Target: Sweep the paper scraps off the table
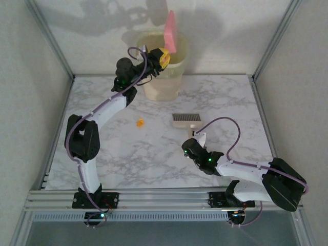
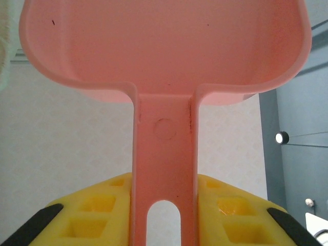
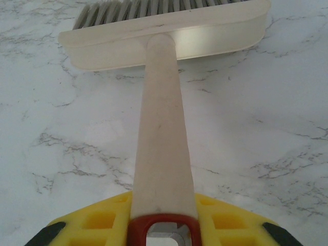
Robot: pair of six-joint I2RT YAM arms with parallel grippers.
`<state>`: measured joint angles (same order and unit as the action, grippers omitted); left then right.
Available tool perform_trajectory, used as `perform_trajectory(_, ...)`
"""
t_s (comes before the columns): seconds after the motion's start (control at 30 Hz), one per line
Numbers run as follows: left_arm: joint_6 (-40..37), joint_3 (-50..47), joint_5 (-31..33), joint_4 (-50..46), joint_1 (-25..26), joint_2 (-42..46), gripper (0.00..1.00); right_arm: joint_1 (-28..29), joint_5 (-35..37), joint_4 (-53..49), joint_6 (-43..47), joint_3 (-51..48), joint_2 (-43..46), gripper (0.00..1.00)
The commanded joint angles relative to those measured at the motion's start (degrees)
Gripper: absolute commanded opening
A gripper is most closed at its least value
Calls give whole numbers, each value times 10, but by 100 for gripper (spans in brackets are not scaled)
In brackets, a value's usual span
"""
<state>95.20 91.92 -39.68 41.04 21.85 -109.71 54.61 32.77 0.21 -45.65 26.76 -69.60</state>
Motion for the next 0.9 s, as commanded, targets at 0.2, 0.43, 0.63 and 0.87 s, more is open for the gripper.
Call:
perform_trajectory(0.2, -145, -18, 0, -73, -1, 79, 0, -4, 16, 5, -7, 10, 0, 0)
perform_trajectory(0.43, -466, 3, 97, -348, 41, 178, 0, -4, 16, 6, -5, 13, -5, 0)
perform_trajectory(0.63, -640, -77, 288, -409, 140, 283, 0, -4, 18, 0, -6, 17, -8, 0)
perform_trajectory(0.87, -692, -204, 459, -425, 236, 380, 0, -4, 23, 2, -16, 4, 11, 0)
